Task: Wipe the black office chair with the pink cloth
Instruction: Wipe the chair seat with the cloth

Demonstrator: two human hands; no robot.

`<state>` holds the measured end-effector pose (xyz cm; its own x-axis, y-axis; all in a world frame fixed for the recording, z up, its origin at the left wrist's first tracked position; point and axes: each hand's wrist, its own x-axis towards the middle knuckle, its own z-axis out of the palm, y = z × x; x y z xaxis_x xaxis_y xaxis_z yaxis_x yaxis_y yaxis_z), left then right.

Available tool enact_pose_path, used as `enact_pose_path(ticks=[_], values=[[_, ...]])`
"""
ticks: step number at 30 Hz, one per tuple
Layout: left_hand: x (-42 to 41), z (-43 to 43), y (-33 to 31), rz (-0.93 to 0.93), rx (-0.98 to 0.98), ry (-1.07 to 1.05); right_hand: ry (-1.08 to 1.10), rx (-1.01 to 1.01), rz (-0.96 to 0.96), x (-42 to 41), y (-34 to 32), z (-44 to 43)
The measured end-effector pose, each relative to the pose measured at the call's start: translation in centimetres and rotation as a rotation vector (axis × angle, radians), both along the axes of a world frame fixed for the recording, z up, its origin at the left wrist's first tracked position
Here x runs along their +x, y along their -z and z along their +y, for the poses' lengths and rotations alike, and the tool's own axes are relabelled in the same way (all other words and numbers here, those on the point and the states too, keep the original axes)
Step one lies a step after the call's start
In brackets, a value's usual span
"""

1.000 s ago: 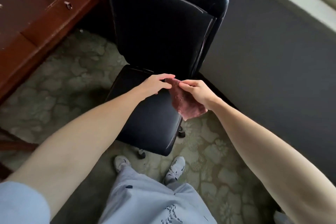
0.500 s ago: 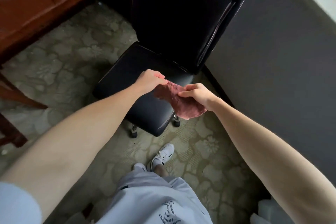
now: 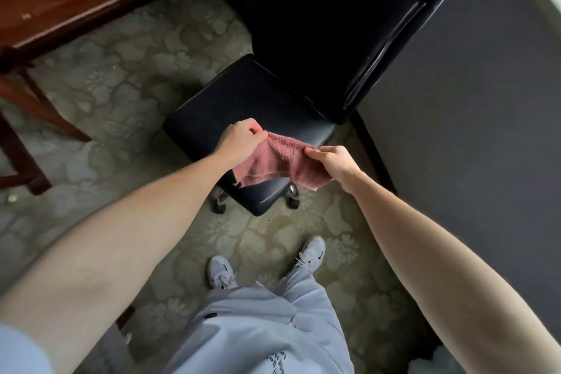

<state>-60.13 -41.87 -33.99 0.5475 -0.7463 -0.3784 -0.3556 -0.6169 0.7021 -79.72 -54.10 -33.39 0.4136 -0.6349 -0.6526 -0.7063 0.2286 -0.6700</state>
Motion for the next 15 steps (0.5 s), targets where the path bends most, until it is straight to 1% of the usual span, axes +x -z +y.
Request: enact_pose_path(ticks=[5, 7, 11, 15], values=[[-2.7, -2.0, 1.9, -0.038, 0.017, -0.13, -0.085, -0.034, 0.012, -0.1, 3.0, -4.3], [-4.5, -3.1, 3.1, -0.022, 0.029, -0.222, -0.147, -0.027, 0.041, -0.5, 4.9, -6.3], [-8.1, -6.1, 6.7, 0.024, 0.039, -0.422, -0.266, -0.084, 0.086, -1.5, 9.1, -10.3], [-10.8, -8.4, 11.4, 0.02, 0.066, -0.512, -0.362, -0.155, 0.099, -2.5, 13.7, -13.5]])
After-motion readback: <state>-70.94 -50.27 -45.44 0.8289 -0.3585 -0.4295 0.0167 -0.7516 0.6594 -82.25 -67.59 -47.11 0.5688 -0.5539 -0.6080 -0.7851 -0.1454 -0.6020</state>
